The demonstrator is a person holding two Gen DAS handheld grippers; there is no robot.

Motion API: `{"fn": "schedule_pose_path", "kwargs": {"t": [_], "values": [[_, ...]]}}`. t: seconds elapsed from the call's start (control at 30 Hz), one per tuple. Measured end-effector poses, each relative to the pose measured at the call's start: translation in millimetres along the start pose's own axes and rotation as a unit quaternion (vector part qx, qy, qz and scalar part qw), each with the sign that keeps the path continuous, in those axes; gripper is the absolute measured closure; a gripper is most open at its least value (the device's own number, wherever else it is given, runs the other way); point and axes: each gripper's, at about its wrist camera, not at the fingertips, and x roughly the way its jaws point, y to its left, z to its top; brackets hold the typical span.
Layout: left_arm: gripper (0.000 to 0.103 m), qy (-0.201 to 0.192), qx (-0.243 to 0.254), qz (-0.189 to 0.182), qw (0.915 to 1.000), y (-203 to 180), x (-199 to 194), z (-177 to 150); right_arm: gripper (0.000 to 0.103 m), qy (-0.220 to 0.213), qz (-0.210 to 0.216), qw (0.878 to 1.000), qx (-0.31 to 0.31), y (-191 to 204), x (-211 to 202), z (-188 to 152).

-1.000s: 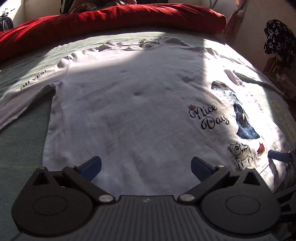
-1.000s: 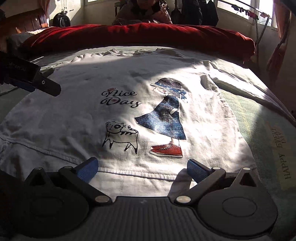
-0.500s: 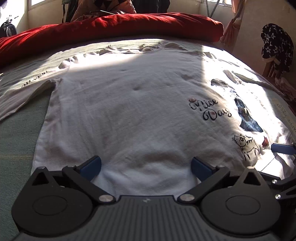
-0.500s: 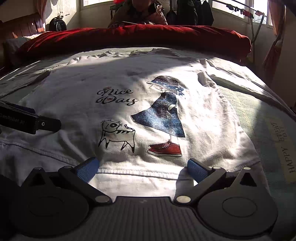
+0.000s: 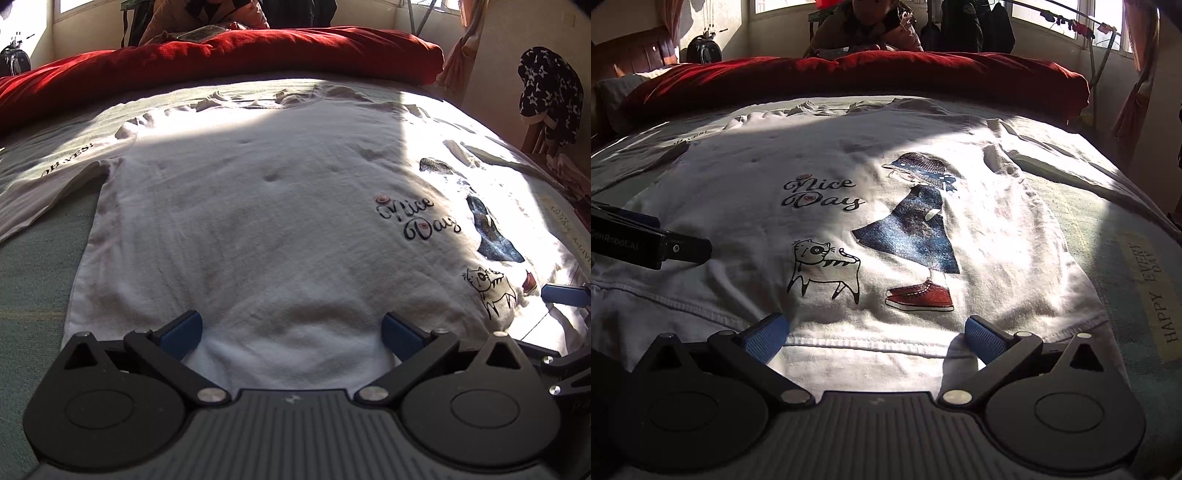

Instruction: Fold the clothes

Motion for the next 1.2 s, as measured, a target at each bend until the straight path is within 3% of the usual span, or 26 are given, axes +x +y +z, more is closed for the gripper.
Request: {"fn": "schedule_pose_path", "kwargs": {"t": [0.5, 0.67, 0.97, 1.2], "values": [[0.000, -0.007, 0.046, 0.005, 0.9989, -14, -22, -6, 0.000, 0.007, 0.003, 1.000, 0.025, -3, -9, 6], [0.000, -0.023, 0.041, 0.003, 0.9989, -12, -26, -1, 0.000, 0.006, 0.017, 0.999, 0.032, -6, -16, 4], [0.000, 0.003, 0.031, -0.010, 0.9995, -10, -12, -3, 0.000, 0.010, 0.020, 0.999, 0.032, -5, -14, 4], [0.000, -0.001, 0.023, -0.016, 0.9996, -3, -21, -12, 0.000, 0.011, 0.013, 1.000, 0.018, -1, -11, 2]]}}
